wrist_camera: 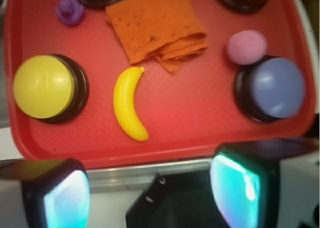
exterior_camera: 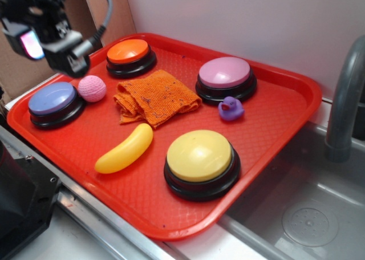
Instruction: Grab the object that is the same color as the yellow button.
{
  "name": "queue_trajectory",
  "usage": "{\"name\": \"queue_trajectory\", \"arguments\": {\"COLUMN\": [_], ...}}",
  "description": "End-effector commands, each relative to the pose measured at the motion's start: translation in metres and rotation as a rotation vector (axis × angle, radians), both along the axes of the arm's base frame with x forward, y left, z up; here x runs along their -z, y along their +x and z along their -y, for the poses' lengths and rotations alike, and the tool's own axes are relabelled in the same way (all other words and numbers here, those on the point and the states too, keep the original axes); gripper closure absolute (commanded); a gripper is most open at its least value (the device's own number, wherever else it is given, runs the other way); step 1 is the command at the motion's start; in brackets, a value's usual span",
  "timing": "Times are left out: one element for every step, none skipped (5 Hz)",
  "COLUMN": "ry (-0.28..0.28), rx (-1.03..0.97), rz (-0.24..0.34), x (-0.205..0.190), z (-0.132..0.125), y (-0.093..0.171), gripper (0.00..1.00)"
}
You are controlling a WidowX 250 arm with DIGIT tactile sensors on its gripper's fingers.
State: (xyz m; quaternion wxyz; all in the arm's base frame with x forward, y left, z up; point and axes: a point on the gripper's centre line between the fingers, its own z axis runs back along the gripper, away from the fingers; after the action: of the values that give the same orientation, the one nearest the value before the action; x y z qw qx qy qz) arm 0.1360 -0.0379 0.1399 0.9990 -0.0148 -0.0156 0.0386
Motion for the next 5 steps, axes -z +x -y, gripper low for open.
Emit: {"name": "queue_trajectory", "arguments": {"ry": [0.029,0.060,0.064,0.040,0.086], "rx": [0.035,0.093,0.122,0.152,0.156], "rz": [0.069,0.064,0.071,0.072,0.109], "x": [0.072,0.104,0.122,0.129,0.126], "z": [0.001,0.003,0.005,0.011,0.010], "y": [0.019,0.020,0.022,0.022,0.020], "gripper": [0.00,0.00,0.00,0.00,0.65]}}
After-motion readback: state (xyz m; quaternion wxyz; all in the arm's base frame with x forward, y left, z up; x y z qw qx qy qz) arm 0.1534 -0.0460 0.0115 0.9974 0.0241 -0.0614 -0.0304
